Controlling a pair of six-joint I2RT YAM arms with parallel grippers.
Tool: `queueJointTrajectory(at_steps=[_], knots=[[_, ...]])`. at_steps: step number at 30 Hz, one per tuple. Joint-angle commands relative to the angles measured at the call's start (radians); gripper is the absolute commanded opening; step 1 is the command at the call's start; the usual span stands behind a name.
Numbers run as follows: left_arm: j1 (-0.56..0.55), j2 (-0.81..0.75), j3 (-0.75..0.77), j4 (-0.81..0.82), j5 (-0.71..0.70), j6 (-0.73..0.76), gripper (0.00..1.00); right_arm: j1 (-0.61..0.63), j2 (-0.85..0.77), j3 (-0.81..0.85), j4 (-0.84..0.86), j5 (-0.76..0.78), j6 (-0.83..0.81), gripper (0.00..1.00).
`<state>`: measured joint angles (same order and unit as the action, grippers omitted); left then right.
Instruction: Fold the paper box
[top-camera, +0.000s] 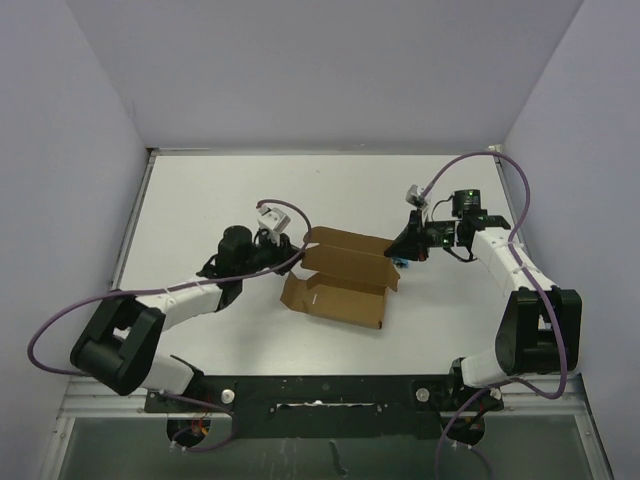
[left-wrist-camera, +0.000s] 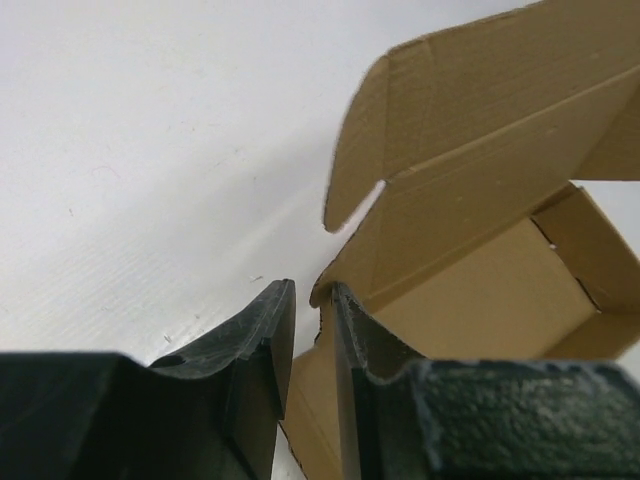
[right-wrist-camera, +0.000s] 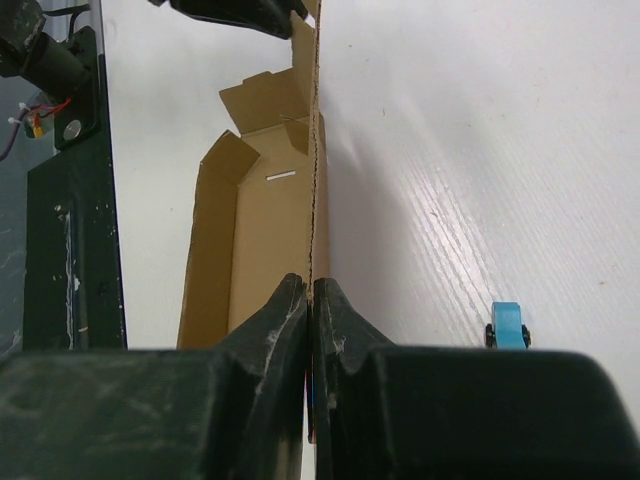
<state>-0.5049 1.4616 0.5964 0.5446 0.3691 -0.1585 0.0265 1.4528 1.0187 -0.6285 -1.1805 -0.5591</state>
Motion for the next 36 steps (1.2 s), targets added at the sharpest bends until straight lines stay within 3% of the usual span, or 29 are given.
queueJointTrajectory(at_steps=[1, 9, 14, 18, 30, 36], knots=[[-0.006, -0.172, -0.044, -0.01, -0.018, -0.066, 0.21, -0.009, -0.036, 0.0, 0.075, 0.001, 0.052, 0.0], [-0.007, -0.424, -0.123, -0.225, -0.081, -0.168, 0.27, -0.012, -0.044, -0.006, 0.087, -0.002, 0.061, 0.0], [-0.009, -0.475, -0.139, -0.399, -0.149, -0.247, 0.32, -0.013, -0.045, -0.006, 0.087, -0.002, 0.063, 0.0], [-0.008, -0.43, -0.125, -0.482, -0.2, -0.28, 0.33, -0.013, -0.045, -0.006, 0.087, -0.002, 0.062, 0.0], [-0.025, -0.159, -0.037, -0.435, -0.193, -0.3, 0.32, -0.019, -0.049, -0.007, 0.084, -0.009, 0.061, 0.0], [-0.026, -0.113, -0.041, -0.391, -0.173, -0.317, 0.19, -0.018, -0.049, -0.006, 0.082, -0.011, 0.059, 0.0]])
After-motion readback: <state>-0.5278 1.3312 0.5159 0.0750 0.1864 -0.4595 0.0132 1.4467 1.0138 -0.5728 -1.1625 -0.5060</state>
